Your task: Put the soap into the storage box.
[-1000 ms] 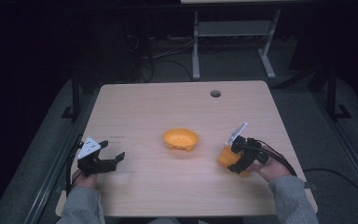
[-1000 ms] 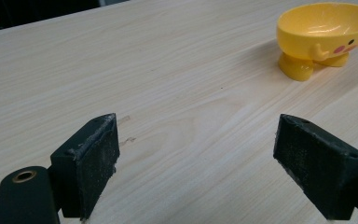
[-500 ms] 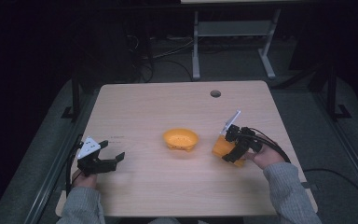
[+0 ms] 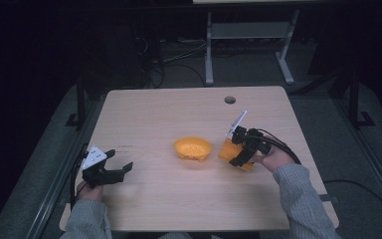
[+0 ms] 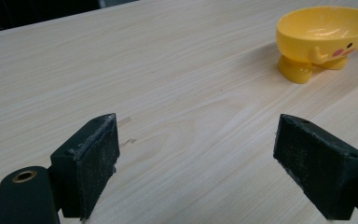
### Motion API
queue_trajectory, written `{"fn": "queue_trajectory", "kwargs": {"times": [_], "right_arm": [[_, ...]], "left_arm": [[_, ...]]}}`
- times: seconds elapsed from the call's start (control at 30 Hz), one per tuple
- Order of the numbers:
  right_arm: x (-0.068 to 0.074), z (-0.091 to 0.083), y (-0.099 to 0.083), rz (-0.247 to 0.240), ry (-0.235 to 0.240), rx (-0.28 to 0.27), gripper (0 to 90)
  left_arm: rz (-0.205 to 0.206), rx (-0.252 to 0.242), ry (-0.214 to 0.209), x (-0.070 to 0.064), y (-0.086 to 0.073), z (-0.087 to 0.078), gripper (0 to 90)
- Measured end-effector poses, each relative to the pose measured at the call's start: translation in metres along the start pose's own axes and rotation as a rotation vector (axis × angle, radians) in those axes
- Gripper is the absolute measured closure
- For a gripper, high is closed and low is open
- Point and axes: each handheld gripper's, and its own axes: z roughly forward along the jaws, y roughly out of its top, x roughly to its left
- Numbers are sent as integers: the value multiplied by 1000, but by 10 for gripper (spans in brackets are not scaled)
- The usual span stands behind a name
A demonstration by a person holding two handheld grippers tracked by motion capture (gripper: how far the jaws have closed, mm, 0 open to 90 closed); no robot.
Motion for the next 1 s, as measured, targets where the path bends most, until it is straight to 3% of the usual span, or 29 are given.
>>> {"fn": "queue_trajectory", "kwargs": {"times": [0.5,1.0], "right_arm": [[-4,-2,29,-51,8,-13,212],[-4,5,69,-114,20,-4,212]], "left_arm": [[-4,2,3,1,0,0,138],[0,2,1,1,0,-1,138]]}}
